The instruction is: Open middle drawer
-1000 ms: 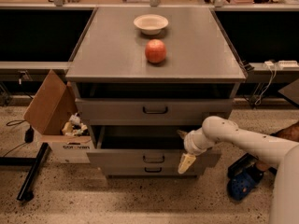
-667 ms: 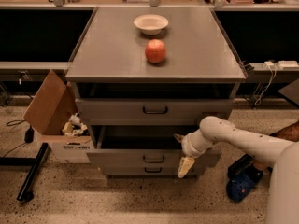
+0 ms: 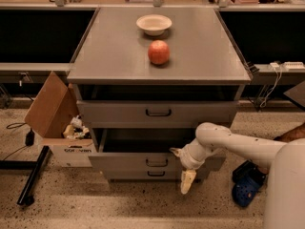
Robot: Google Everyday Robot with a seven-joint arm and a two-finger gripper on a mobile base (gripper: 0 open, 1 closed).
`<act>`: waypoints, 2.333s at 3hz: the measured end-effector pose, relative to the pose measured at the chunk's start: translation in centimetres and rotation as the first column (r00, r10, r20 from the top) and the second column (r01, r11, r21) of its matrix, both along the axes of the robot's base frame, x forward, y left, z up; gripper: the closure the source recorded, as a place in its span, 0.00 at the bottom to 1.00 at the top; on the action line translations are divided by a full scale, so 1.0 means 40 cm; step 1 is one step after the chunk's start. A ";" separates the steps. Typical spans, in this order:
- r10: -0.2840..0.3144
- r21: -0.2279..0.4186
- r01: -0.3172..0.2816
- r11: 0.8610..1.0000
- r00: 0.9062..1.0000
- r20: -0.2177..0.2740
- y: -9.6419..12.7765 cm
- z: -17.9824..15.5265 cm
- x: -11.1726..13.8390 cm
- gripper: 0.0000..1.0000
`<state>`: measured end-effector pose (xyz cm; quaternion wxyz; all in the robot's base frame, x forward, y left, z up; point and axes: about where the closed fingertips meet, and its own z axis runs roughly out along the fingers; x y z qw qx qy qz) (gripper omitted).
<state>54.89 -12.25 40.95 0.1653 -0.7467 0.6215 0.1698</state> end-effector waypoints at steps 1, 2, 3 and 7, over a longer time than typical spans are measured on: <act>0.031 -0.012 -0.031 0.999 0.999 -0.016 0.002 0.004 -0.033 0.19; 0.032 -0.009 -0.032 0.999 0.999 -0.004 -0.015 0.034 -0.059 0.42; 0.031 -0.002 -0.031 1.000 1.000 -0.001 -0.026 0.051 -0.071 0.66; 0.037 0.013 -0.037 0.999 0.999 -0.006 -0.028 0.063 -0.086 0.60</act>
Offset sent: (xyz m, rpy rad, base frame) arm -0.0339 -0.0201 0.0340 -0.0090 -0.0219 0.0239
